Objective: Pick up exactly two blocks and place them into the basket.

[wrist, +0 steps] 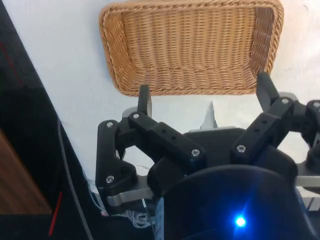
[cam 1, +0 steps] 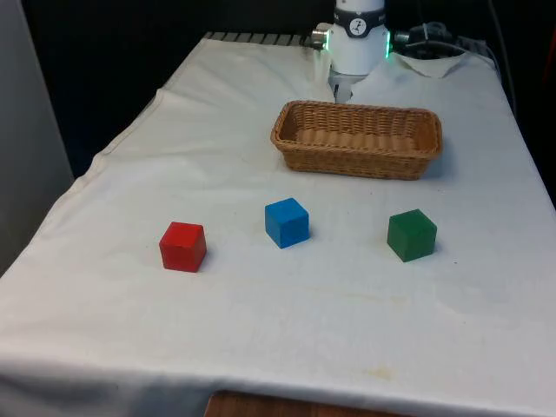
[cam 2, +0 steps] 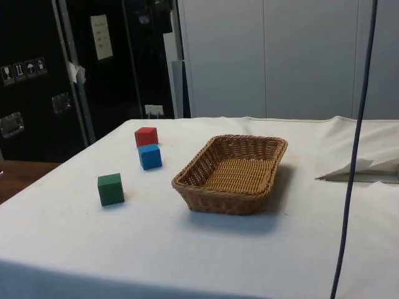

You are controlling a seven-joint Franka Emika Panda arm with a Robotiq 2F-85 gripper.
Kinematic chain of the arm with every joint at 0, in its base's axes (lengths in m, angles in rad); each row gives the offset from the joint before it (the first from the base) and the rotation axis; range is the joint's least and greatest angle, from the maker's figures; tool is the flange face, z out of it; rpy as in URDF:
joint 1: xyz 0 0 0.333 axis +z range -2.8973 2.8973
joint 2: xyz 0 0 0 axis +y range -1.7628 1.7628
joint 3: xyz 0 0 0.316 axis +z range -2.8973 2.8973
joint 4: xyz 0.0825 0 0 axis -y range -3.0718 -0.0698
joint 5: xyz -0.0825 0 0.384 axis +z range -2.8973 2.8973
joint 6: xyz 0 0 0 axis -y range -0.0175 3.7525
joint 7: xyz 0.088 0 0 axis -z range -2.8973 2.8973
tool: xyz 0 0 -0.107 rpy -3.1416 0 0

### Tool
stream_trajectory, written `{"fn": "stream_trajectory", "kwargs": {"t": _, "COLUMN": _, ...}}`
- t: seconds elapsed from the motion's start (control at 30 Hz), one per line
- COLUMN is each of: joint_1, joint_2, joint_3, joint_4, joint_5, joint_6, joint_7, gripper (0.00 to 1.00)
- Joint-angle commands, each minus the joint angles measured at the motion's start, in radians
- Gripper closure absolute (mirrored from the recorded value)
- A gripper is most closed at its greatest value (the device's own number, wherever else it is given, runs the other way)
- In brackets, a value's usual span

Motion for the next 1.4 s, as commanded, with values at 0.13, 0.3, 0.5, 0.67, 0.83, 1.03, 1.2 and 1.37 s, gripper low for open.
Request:
{"fn": "stream_trajectory", "kwargs": {"t": 0.13, "joint_1": -0.008, "joint_2": 0.051, "joint_3": -0.006, "joint_4": 0.045, "joint_5": 0.012, "joint_6": 0.001, "joint_7": -0.016, "gripper": 0.0}}
{"fn": "stream_trajectory", "kwargs": {"t": 0.3, "joint_1": -0.011, "joint_2": 0.106, "joint_3": -0.019, "joint_4": 0.092, "joint_5": 0.024, "joint_6": 0.005, "joint_7": -0.034, "gripper": 0.0}}
{"fn": "stream_trajectory", "kwargs": {"t": 0.5, "joint_1": -0.017, "joint_2": 0.184, "joint_3": -0.031, "joint_4": 0.156, "joint_5": 0.036, "joint_6": 0.015, "joint_7": -0.055, "gripper": 0.0}}
{"fn": "stream_trajectory", "kwargs": {"t": 0.67, "joint_1": -0.019, "joint_2": 0.244, "joint_3": -0.048, "joint_4": 0.2, "joint_5": 0.048, "joint_6": 0.038, "joint_7": -0.08, "gripper": 0.0}}
{"fn": "stream_trajectory", "kwargs": {"t": 0.83, "joint_1": -0.02, "joint_2": 0.267, "joint_3": -0.057, "joint_4": 0.2, "joint_5": 0.046, "joint_6": 0.083, "joint_7": -0.104, "gripper": 0.0}}
{"fn": "stream_trajectory", "kwargs": {"t": 1.03, "joint_1": -0.02, "joint_2": 0.283, "joint_3": -0.065, "joint_4": 0.195, "joint_5": 0.046, "joint_6": 0.132, "joint_7": -0.126, "gripper": 0.0}}
{"fn": "stream_trajectory", "kwargs": {"t": 1.2, "joint_1": -0.025, "joint_2": 0.302, "joint_3": -0.07, "joint_4": 0.192, "joint_5": 0.052, "joint_6": 0.194, "joint_7": -0.15, "gripper": 0.0}}
{"fn": "stream_trajectory", "kwargs": {"t": 1.37, "joint_1": -0.031, "joint_2": 0.328, "joint_3": -0.08, "joint_4": 0.194, "joint_5": 0.067, "joint_6": 0.243, "joint_7": -0.178, "gripper": 0.0}}
